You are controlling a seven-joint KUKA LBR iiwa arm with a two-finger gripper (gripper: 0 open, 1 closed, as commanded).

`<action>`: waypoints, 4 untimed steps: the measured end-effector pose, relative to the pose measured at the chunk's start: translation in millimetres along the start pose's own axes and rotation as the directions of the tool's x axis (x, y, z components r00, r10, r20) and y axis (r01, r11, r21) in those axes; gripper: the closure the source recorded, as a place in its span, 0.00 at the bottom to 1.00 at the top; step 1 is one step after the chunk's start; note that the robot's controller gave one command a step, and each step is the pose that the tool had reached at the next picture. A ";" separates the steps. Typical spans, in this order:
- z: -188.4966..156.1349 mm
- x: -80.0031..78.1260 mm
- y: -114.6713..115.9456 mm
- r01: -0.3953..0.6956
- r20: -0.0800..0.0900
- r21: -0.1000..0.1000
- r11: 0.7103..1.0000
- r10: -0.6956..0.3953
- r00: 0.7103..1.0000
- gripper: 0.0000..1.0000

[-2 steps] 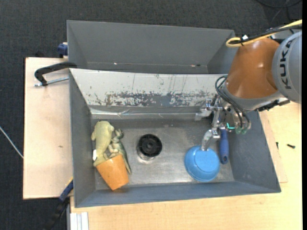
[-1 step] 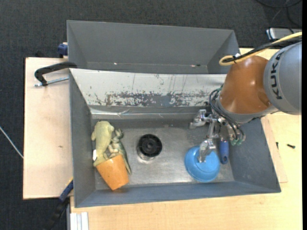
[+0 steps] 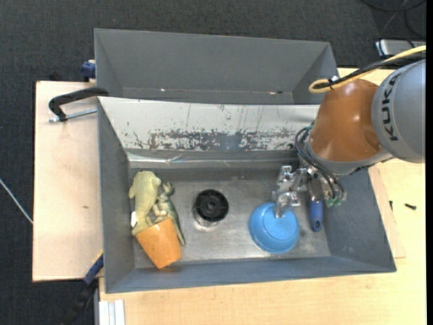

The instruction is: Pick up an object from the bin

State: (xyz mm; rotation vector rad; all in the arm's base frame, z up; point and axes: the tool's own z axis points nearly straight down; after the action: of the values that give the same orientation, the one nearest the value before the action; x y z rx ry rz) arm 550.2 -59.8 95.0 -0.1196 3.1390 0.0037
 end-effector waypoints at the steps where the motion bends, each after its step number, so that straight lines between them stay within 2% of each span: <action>1: -100.7 7.1 1.8 0.045 0.014 0.005 0.999 -0.045 0.999 1.00; 2: -95.8 8.8 2.1 0.045 0.005 0.003 0.999 -0.045 0.999 0.00; 3: -3.6 12.3 54.4 0.322 -0.003 0.003 0.947 -0.322 0.947 0.00; 4: 9.4 7.3 33.3 0.433 0.009 -0.003 0.901 -0.433 0.901 0.00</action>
Offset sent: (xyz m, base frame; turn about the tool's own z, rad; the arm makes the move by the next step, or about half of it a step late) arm -0.0104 0.0004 0.0947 -0.0455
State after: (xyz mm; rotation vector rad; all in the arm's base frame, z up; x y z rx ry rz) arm 540.4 -27.1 85.7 -0.8122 3.0259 0.0114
